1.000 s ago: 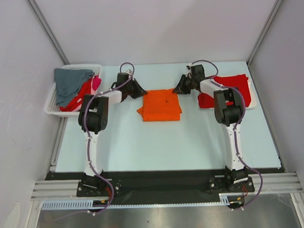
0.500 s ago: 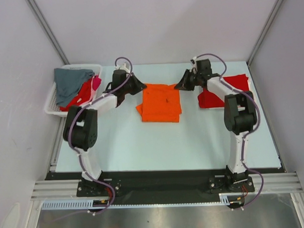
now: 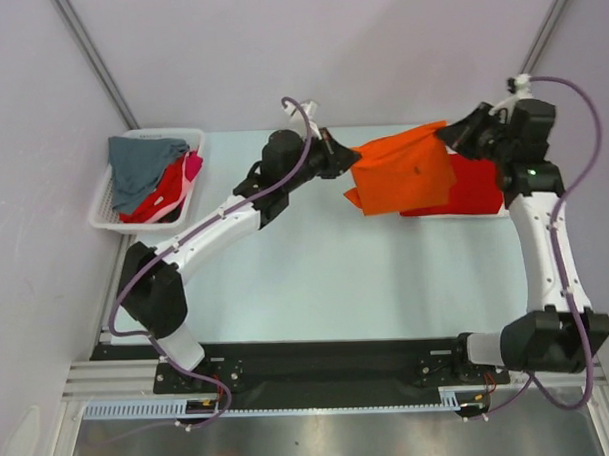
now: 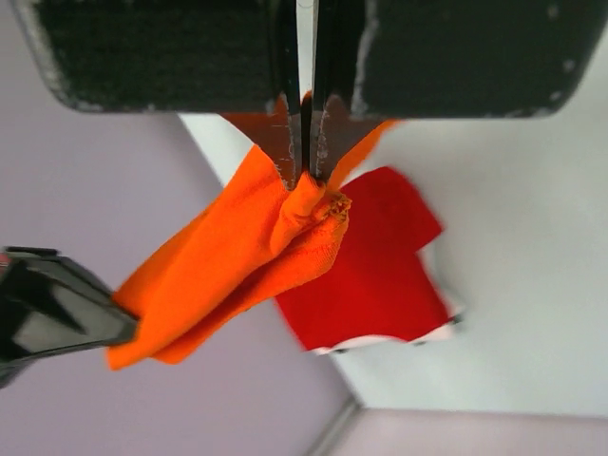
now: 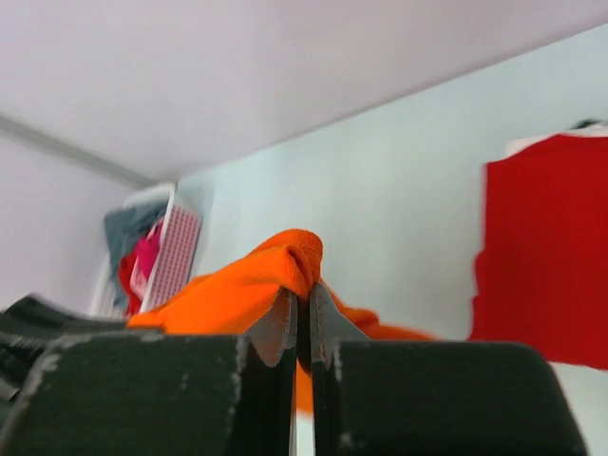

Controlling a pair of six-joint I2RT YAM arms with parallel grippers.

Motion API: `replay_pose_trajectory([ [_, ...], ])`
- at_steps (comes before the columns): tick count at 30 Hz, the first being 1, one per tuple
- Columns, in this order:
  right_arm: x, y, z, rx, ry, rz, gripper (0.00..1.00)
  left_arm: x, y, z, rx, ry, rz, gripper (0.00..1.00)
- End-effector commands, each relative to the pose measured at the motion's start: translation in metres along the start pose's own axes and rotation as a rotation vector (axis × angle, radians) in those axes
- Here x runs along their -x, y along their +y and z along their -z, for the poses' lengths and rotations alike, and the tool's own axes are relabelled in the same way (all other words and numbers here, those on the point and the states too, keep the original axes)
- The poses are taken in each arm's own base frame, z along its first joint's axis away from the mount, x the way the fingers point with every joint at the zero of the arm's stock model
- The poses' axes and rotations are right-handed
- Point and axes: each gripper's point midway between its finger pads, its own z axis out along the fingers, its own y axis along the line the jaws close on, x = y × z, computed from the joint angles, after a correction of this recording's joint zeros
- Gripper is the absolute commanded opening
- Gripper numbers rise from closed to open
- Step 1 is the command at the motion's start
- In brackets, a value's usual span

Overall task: Fold and stack the t-shirts
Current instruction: Neatly place the folded tshirt to the corner

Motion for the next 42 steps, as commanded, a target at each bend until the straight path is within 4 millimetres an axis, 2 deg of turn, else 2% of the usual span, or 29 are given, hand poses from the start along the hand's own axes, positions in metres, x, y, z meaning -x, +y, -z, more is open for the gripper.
replay_pose_trajectory([
  [1, 0.035, -0.031, 0.044, -0.163, -0.144, -0.043, 0.00, 0.031, -0.061, -0.006, -0.111, -0.085, -0.063, 0.00],
  [2, 0.044, -0.039, 0.058, -0.206, -0.190, -0.046, 0.00, 0.039, -0.077, -0.009, -0.142, -0.105, -0.071, 0.01],
  [3, 0.045, -0.048, 0.066, -0.244, -0.201, -0.060, 0.00, 0.020, -0.083, -0.023, -0.154, -0.071, -0.077, 0.00],
  [4, 0.050, -0.067, 0.077, -0.302, -0.230, -0.081, 0.00, 0.017, -0.090, -0.029, -0.167, -0.078, -0.098, 0.00],
  [5, 0.052, -0.074, 0.083, -0.325, -0.245, -0.088, 0.00, 0.018, -0.101, -0.036, -0.187, -0.090, -0.108, 0.00],
  [6, 0.051, -0.079, 0.090, -0.341, -0.251, -0.095, 0.00, 0.008, -0.112, -0.042, -0.208, -0.078, -0.110, 0.00],
  [7, 0.047, -0.094, 0.095, -0.370, -0.250, -0.117, 0.00, -0.004, -0.114, -0.057, -0.227, -0.062, -0.108, 0.00],
  [9, 0.044, -0.106, 0.100, -0.387, -0.253, -0.133, 0.00, -0.020, -0.125, -0.069, -0.259, -0.046, -0.102, 0.00],
  [10, 0.044, -0.112, 0.102, -0.394, -0.260, -0.140, 0.00, -0.035, -0.120, -0.083, -0.261, -0.033, -0.097, 0.00],
  [12, 0.040, -0.124, 0.099, -0.400, -0.273, -0.166, 0.00, -0.041, -0.131, -0.093, -0.289, -0.048, -0.102, 0.00],
  [13, 0.039, -0.128, 0.097, -0.396, -0.272, -0.175, 0.00, -0.052, -0.126, -0.103, -0.283, -0.040, -0.103, 0.00],
  [16, 0.036, -0.154, 0.090, -0.448, -0.271, -0.205, 0.00, -0.053, -0.132, -0.117, -0.303, -0.078, -0.097, 0.00],
  [17, 0.036, -0.160, 0.089, -0.461, -0.274, -0.213, 0.00, -0.061, -0.127, -0.128, -0.303, -0.075, -0.091, 0.00],
  [20, 0.038, -0.180, 0.074, -0.459, -0.266, -0.245, 0.00, -0.066, -0.123, -0.148, -0.302, -0.080, -0.076, 0.00],
  [23, 0.041, -0.197, 0.064, -0.476, -0.253, -0.266, 0.00, -0.067, -0.120, -0.154, -0.306, -0.081, -0.046, 0.01],
  [25, 0.044, -0.201, 0.057, -0.470, -0.249, -0.274, 0.00, -0.064, -0.113, -0.158, -0.281, -0.108, -0.039, 0.01],
  [26, 0.039, -0.212, 0.051, -0.483, -0.226, -0.294, 0.00, -0.062, -0.111, -0.160, -0.279, -0.115, -0.035, 0.01],
  [29, 0.043, -0.216, 0.045, -0.482, -0.225, -0.299, 0.00, -0.055, -0.102, -0.164, -0.284, -0.125, -0.009, 0.00],
  [33, 0.051, -0.218, 0.045, -0.490, -0.245, -0.292, 0.00, -0.054, -0.105, -0.165, -0.308, -0.131, 0.006, 0.00],
  [35, 0.051, -0.214, 0.045, -0.484, -0.240, -0.286, 0.00, -0.055, -0.107, -0.162, -0.318, -0.126, 0.014, 0.00],
  [37, 0.054, -0.209, 0.047, -0.480, -0.249, -0.273, 0.00, -0.048, -0.115, -0.155, -0.339, -0.145, 0.025, 0.00],
  [42, 0.062, -0.195, 0.044, -0.460, -0.265, -0.238, 0.00, -0.044, -0.117, -0.149, -0.343, -0.157, 0.035, 0.00],
])
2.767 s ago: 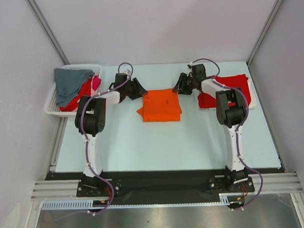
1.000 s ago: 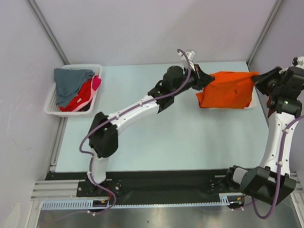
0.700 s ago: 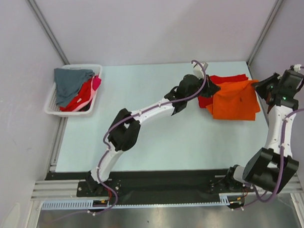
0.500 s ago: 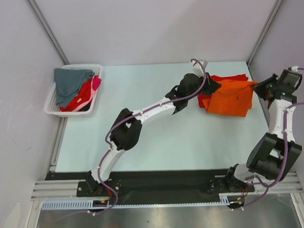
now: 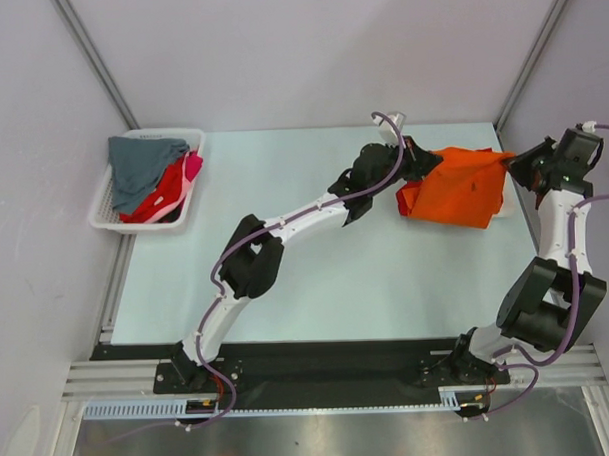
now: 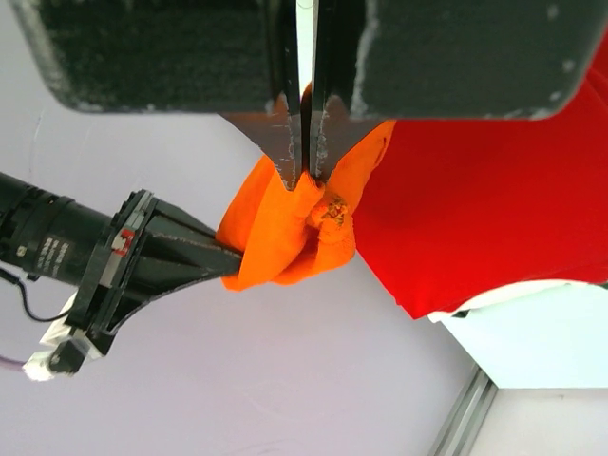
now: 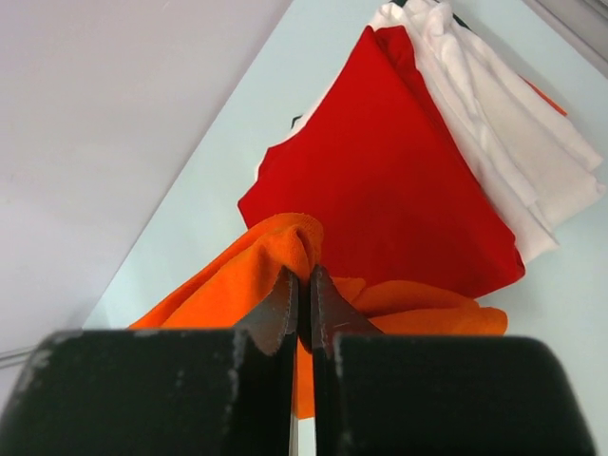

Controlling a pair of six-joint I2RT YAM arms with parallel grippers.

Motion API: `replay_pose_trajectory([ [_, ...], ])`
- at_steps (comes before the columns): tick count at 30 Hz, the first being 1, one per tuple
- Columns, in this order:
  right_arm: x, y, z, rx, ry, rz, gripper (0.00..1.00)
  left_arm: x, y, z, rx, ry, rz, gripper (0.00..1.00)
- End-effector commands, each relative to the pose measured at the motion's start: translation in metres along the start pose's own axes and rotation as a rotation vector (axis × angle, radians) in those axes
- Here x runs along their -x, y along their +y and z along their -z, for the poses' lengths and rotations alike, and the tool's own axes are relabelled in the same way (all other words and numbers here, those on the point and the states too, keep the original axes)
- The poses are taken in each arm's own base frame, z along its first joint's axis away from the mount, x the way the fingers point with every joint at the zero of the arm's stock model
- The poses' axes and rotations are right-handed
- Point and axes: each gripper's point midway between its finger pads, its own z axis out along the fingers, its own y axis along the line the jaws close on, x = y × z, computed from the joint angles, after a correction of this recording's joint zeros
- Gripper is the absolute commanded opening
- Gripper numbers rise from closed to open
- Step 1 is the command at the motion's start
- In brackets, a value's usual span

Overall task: Fold and stack the t-shirts
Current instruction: Neatly place the folded tshirt to the corner

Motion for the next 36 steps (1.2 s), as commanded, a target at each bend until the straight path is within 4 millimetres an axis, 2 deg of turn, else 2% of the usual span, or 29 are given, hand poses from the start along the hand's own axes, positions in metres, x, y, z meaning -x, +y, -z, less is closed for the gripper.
replay_pose_trajectory([
  [1, 0.034, 0.035, 0.014, 0.071, -0.113, 0.057, 0.00, 0.045, -0.038, 0.006, -0.087, -0.107, 0.006, 0.00],
  [4, 0.038, 0.042, 0.011, 0.074, -0.111, 0.072, 0.00, 0.046, -0.038, 0.004, -0.086, -0.109, 0.018, 0.00],
  [9, 0.042, 0.045, 0.002, 0.067, -0.104, 0.074, 0.00, 0.030, -0.025, -0.004, -0.080, -0.093, 0.071, 0.00],
  [12, 0.043, 0.045, -0.005, 0.060, -0.094, 0.079, 0.00, 0.028, -0.017, -0.007, -0.063, -0.095, 0.073, 0.00],
  [13, 0.042, 0.045, -0.007, 0.058, -0.087, 0.080, 0.00, 0.033, -0.018, -0.009, -0.066, -0.102, 0.075, 0.00],
  [21, 0.033, 0.030, -0.038, 0.029, -0.048, 0.052, 0.00, 0.030, 0.016, -0.017, -0.027, -0.107, 0.122, 0.00],
  [22, 0.033, 0.030, -0.041, 0.031, -0.049, 0.053, 0.00, 0.033, 0.016, -0.018, -0.030, -0.117, 0.124, 0.01],
  [23, 0.031, 0.030, -0.045, 0.033, -0.042, 0.053, 0.00, 0.028, 0.030, -0.021, -0.015, -0.114, 0.132, 0.01],
  [24, 0.031, 0.032, -0.048, 0.044, -0.036, 0.055, 0.00, 0.029, 0.035, -0.023, -0.017, -0.116, 0.135, 0.01],
  [25, 0.029, 0.030, -0.058, 0.047, -0.028, 0.053, 0.00, 0.038, 0.040, -0.025, -0.022, -0.137, 0.135, 0.01],
  [26, 0.028, 0.029, -0.062, 0.050, -0.022, 0.047, 0.00, 0.029, 0.055, -0.028, -0.002, -0.136, 0.140, 0.01],
  [29, 0.025, 0.024, -0.085, 0.061, -0.005, 0.031, 0.00, 0.042, 0.080, -0.034, 0.020, -0.205, 0.153, 0.04],
  [30, 0.023, 0.024, -0.092, 0.067, 0.008, 0.026, 0.00, 0.026, 0.107, -0.038, 0.059, -0.208, 0.164, 0.06],
  [31, 0.028, 0.028, -0.097, 0.077, 0.003, 0.030, 0.00, 0.046, 0.103, -0.041, 0.036, -0.257, 0.163, 0.07],
  [32, 0.021, 0.019, -0.115, 0.061, 0.032, 0.020, 0.00, 0.047, 0.109, -0.043, 0.039, -0.274, 0.168, 0.09],
  [33, 0.020, 0.018, -0.122, 0.065, 0.039, 0.019, 0.00, 0.040, 0.133, -0.044, 0.091, -0.305, 0.176, 0.19],
  [34, 0.021, 0.016, -0.128, 0.063, 0.043, 0.018, 0.01, 0.045, 0.140, -0.044, 0.108, -0.333, 0.175, 0.28],
  [35, 0.017, 0.010, -0.143, 0.060, 0.063, 0.008, 0.08, 0.047, 0.149, -0.043, 0.132, -0.364, 0.168, 0.56],
  [36, 0.019, 0.004, -0.149, 0.060, 0.069, -0.004, 0.30, 0.050, 0.162, -0.040, 0.175, -0.402, 0.168, 0.73],
])
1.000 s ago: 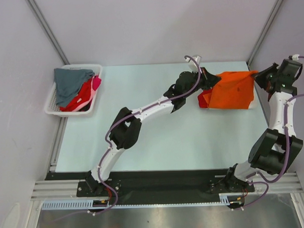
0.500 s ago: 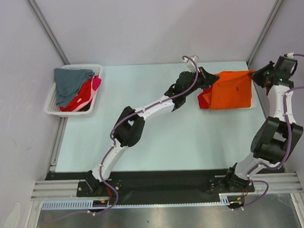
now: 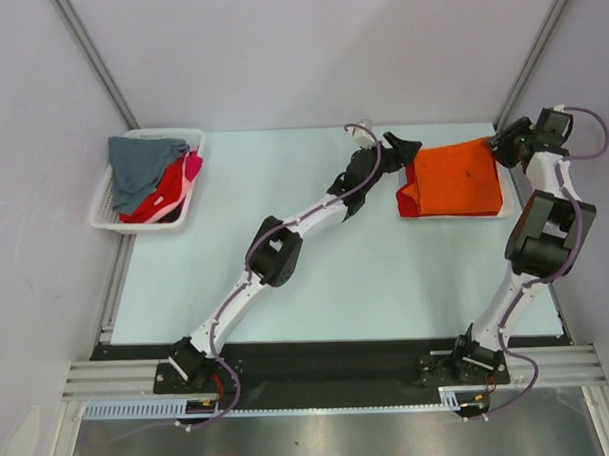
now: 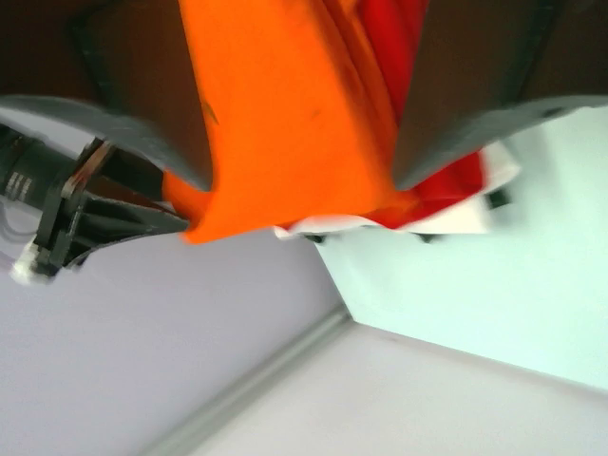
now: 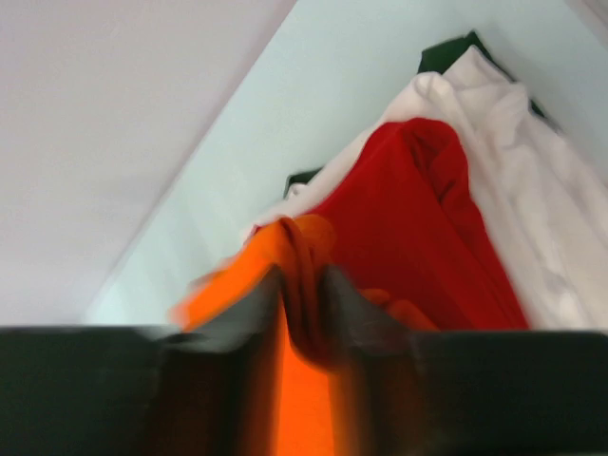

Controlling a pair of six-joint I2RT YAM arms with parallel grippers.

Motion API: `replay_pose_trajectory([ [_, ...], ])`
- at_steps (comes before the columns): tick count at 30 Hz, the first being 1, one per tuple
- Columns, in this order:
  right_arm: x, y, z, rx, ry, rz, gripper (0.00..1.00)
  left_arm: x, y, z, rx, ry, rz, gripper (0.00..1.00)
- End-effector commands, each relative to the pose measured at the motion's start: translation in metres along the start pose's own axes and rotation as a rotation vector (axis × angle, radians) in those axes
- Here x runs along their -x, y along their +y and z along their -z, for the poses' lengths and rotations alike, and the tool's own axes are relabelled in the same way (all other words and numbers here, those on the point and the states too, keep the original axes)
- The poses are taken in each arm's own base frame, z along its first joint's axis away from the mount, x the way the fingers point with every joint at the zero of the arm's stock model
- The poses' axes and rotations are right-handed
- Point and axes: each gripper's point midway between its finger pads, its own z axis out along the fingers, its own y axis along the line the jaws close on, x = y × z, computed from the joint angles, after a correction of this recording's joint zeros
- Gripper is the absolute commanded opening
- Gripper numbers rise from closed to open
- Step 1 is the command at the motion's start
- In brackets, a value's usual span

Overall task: Fold and stack the t-shirts
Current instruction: Neatly place the folded tshirt to the corner

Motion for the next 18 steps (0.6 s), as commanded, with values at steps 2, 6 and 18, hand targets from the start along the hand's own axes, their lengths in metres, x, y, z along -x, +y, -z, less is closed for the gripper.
replay_pose_trajectory([
  [2, 0.032, -0.001, -0.027, 0.052, -0.044, -0.012, 0.99, 0.055, 0.025, -0.006, 0.041, -0.212, 0.011, 0.97],
  [6, 0.033, -0.001, -0.039, 0.042, -0.016, 0.027, 1.00, 0.091, 0.017, 0.004, -0.009, -0.150, -0.033, 1.00],
  [18, 0.033, 0.033, 0.046, -0.079, -0.222, 0.228, 0.93, 0.177, -0.066, 0.099, -0.006, -0.066, -0.281, 1.00],
])
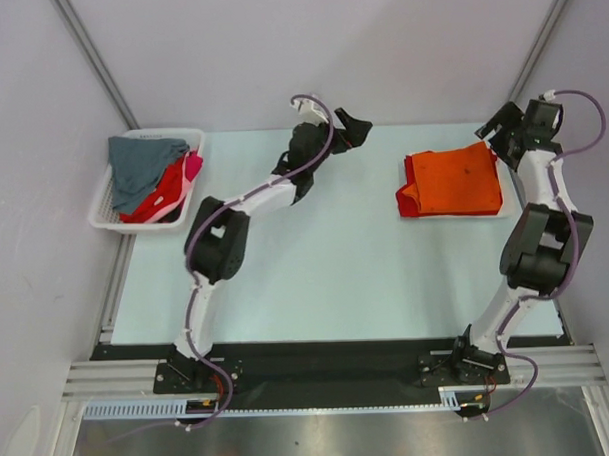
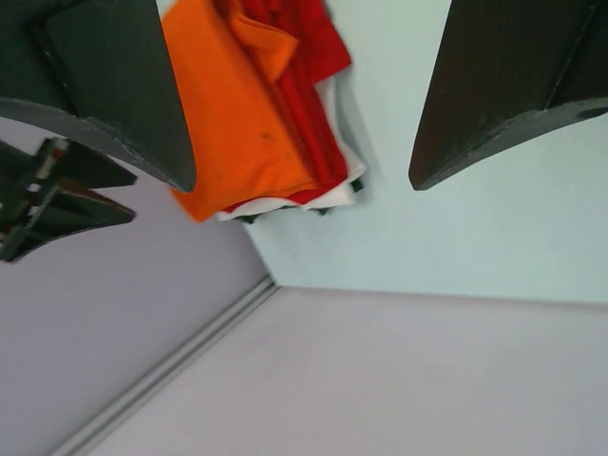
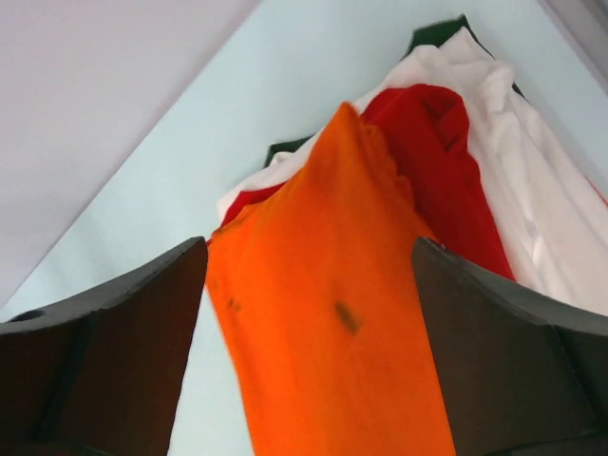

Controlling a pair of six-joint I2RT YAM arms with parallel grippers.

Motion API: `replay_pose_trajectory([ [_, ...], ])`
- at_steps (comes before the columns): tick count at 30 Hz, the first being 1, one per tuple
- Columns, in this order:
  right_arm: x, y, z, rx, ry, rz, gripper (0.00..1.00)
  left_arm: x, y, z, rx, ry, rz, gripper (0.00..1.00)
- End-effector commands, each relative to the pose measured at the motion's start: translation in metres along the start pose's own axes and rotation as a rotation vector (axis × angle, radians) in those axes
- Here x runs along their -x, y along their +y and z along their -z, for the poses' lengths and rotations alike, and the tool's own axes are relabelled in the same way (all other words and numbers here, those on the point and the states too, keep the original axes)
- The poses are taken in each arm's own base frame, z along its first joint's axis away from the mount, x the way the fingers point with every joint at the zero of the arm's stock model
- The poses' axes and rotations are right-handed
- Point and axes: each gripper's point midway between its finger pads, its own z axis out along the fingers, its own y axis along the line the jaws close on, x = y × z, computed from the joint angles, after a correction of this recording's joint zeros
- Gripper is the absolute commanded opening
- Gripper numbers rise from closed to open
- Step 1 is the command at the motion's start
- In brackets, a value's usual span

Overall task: Fold and stack the t-shirts
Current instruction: Neatly place the folded tshirt to the corner

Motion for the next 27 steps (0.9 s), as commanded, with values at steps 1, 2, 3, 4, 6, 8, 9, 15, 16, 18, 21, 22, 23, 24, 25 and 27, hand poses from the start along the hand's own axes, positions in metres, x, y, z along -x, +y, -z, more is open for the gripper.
replay_pose_trajectory([
  [1, 0.023, 0.008, 0.039, 0.046, -0.134, 0.021, 0.83, 0.059, -0.074, 0.047, -0.141, -0.048, -0.103, 1.00],
  [2, 0.017, 0.026, 0.047, 0.157, -0.104, 0.008, 0.77, 0.062, -0.078, 0.056, -0.148, -0.048, -0.111, 1.00],
  [3, 0.023, 0.031, 0.047, 0.222, -0.122, -0.008, 0.61, 0.073, -0.089, 0.068, -0.165, -0.059, -0.113, 1.00],
  [4, 0.018, 0.035, 0.046, 0.264, -0.096, -0.058, 0.53, 0.064, -0.081, 0.077, -0.148, -0.036, -0.110, 1.00],
  [6, 0.009, 0.046, 0.037, 0.383, -0.054, -0.087, 0.34, 0.063, -0.082, 0.092, -0.152, -0.024, -0.107, 1.00],
  [8, -0.007, 0.048, 0.022, 0.462, 0.015, -0.178, 0.28, 0.061, -0.082, 0.100, -0.160, -0.009, -0.105, 1.00],
  [9, 0.003, 0.054, 0.019, 0.530, -0.019, -0.192, 0.23, 0.055, -0.083, 0.104, -0.176, 0.021, -0.109, 1.00],
  [15, -0.011, 0.026, -0.031, 0.571, 0.020, -0.388, 0.14, 0.054, -0.081, 0.117, -0.170, 0.071, -0.137, 1.00],
  [16, -0.011, 0.015, -0.037, 0.546, 0.019, -0.414, 0.14, 0.053, -0.078, 0.119, -0.160, 0.081, -0.147, 1.00],
  [18, -0.008, -0.004, -0.049, 0.493, -0.006, -0.469, 0.14, 0.056, -0.076, 0.123, -0.147, 0.084, -0.154, 1.00],
  [21, 0.001, -0.021, -0.056, 0.489, -0.021, -0.498, 0.15, 0.059, -0.070, 0.127, -0.133, 0.087, -0.167, 1.00],
  [22, 0.002, -0.022, -0.057, 0.495, -0.016, -0.498, 0.15, 0.060, -0.069, 0.127, -0.127, 0.089, -0.176, 1.00],
  [23, 0.005, -0.020, -0.054, 0.507, -0.016, -0.490, 0.16, 0.062, -0.067, 0.127, -0.120, 0.089, -0.180, 1.00],
  [24, 0.006, -0.018, -0.052, 0.513, -0.024, -0.471, 0.16, 0.060, -0.065, 0.128, -0.109, 0.103, -0.179, 1.00],
  [25, 0.014, -0.012, -0.044, 0.521, -0.049, -0.446, 0.16, 0.062, -0.064, 0.128, -0.103, 0.106, -0.180, 1.00],
  [27, 0.014, -0.003, -0.037, 0.502, -0.050, -0.403, 0.18, 0.063, -0.063, 0.131, -0.092, 0.123, -0.176, 1.00],
])
